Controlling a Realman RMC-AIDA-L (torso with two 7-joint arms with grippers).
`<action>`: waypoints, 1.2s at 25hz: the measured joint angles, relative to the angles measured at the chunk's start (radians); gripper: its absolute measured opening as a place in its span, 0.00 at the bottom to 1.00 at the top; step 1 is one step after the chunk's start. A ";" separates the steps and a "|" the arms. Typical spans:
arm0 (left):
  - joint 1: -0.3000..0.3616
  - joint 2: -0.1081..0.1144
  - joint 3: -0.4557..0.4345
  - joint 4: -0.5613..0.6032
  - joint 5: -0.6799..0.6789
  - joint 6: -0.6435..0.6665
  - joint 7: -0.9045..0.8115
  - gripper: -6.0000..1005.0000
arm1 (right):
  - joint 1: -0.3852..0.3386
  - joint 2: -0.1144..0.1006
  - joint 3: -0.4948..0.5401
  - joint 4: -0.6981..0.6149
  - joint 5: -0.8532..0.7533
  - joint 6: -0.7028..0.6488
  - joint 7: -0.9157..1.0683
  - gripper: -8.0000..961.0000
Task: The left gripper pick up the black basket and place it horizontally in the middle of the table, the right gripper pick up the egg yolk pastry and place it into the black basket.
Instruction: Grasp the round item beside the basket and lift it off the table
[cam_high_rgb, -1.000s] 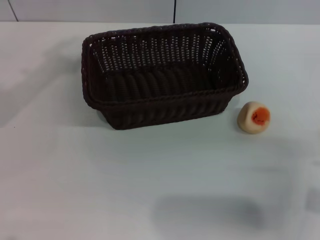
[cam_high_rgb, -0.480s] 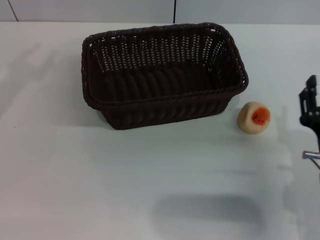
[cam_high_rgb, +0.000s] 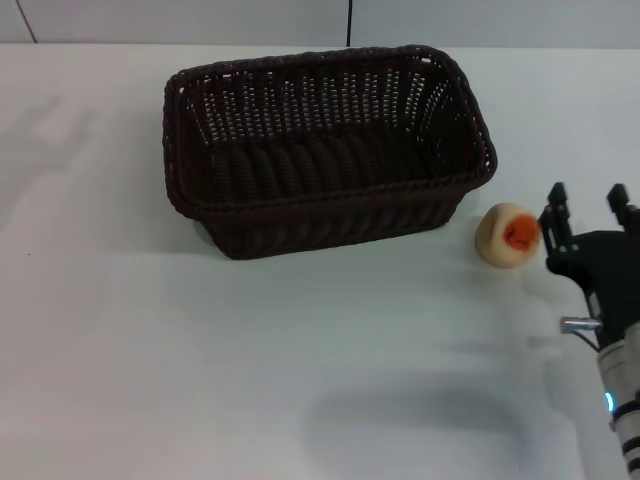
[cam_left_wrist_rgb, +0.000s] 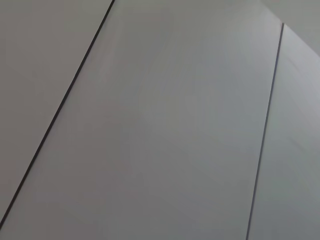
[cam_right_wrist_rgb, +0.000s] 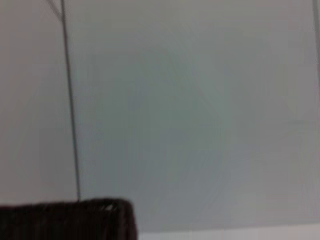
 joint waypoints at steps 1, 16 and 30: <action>0.001 0.000 -0.001 0.000 0.000 -0.001 0.000 0.60 | 0.006 0.000 0.000 -0.003 0.000 0.018 0.000 0.64; 0.003 0.000 -0.023 0.003 -0.001 -0.028 0.001 0.60 | 0.038 0.000 -0.001 -0.035 -0.004 0.145 0.010 0.64; 0.003 0.000 -0.027 0.004 -0.001 -0.040 0.001 0.60 | 0.072 0.002 0.005 -0.061 -0.002 0.250 0.042 0.63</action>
